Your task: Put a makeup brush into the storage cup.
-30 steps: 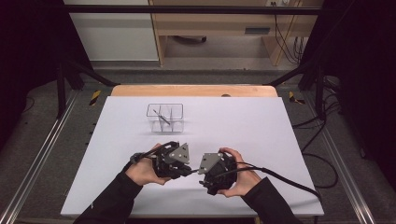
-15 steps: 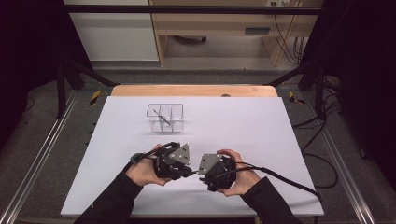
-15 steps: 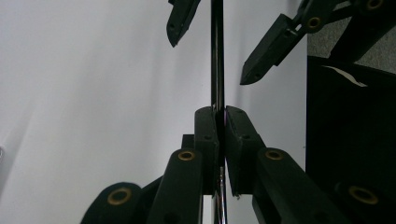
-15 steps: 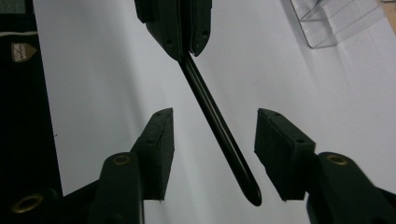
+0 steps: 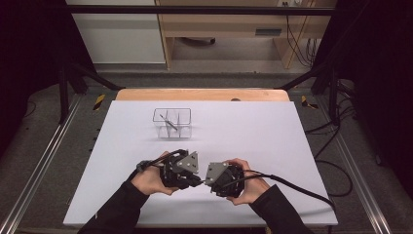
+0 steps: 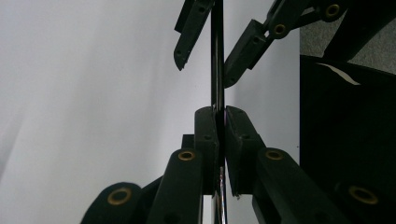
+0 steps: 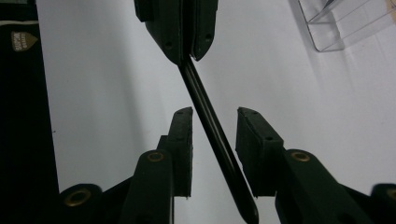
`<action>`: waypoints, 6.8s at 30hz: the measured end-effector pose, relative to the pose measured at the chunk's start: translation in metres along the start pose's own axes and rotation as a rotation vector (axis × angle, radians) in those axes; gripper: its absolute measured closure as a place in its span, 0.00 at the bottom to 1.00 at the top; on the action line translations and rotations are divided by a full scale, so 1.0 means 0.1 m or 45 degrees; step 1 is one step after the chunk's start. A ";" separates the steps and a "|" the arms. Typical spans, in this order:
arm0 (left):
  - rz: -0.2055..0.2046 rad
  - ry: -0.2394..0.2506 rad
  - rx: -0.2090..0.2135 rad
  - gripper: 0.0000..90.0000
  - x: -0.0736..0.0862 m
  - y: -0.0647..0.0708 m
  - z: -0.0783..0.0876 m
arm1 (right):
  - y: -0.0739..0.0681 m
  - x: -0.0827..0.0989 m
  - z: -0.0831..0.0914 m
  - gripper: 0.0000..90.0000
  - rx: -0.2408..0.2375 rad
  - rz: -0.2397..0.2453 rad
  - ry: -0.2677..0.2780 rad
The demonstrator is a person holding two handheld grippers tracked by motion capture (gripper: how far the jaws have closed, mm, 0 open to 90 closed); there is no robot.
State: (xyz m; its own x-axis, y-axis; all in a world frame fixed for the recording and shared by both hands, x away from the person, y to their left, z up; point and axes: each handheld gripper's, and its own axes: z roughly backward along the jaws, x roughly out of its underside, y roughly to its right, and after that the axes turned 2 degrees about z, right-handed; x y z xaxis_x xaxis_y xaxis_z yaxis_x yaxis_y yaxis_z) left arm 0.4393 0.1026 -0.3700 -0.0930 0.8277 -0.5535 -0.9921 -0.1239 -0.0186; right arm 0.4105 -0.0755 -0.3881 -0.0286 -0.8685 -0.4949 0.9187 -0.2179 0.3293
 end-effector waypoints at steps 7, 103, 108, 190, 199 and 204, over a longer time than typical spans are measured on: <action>0.000 -0.008 0.001 0.92 0.00 0.00 -0.01 | -0.01 -0.03 -0.03 0.81 -0.014 0.025 -0.003; 0.528 0.466 -0.351 0.22 0.80 -0.08 0.07 | 0.11 0.61 -0.10 0.94 0.023 -0.436 0.302; 0.553 0.511 -0.361 0.22 0.80 -0.06 0.07 | 0.10 0.63 -0.10 0.94 0.042 -0.467 0.321; 0.737 0.998 -0.283 0.24 0.27 -0.11 -0.11 | 0.10 0.56 -0.02 0.94 0.197 -0.709 0.631; 0.766 1.018 -0.265 0.33 0.24 -0.14 -0.18 | 0.09 0.54 -0.02 0.94 0.191 -0.710 0.641; 0.782 1.034 -0.248 0.43 0.22 -0.16 -0.21 | 0.09 0.54 -0.03 0.94 0.187 -0.706 0.642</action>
State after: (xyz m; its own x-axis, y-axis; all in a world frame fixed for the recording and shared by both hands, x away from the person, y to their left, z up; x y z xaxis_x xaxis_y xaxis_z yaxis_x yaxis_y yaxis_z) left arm 0.4548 0.1118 -0.3993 -0.4223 -0.0178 -0.9063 -0.7553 -0.5459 0.3626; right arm 0.4184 -0.1234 -0.4140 -0.2547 -0.3135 -0.9148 0.7593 -0.6507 0.0116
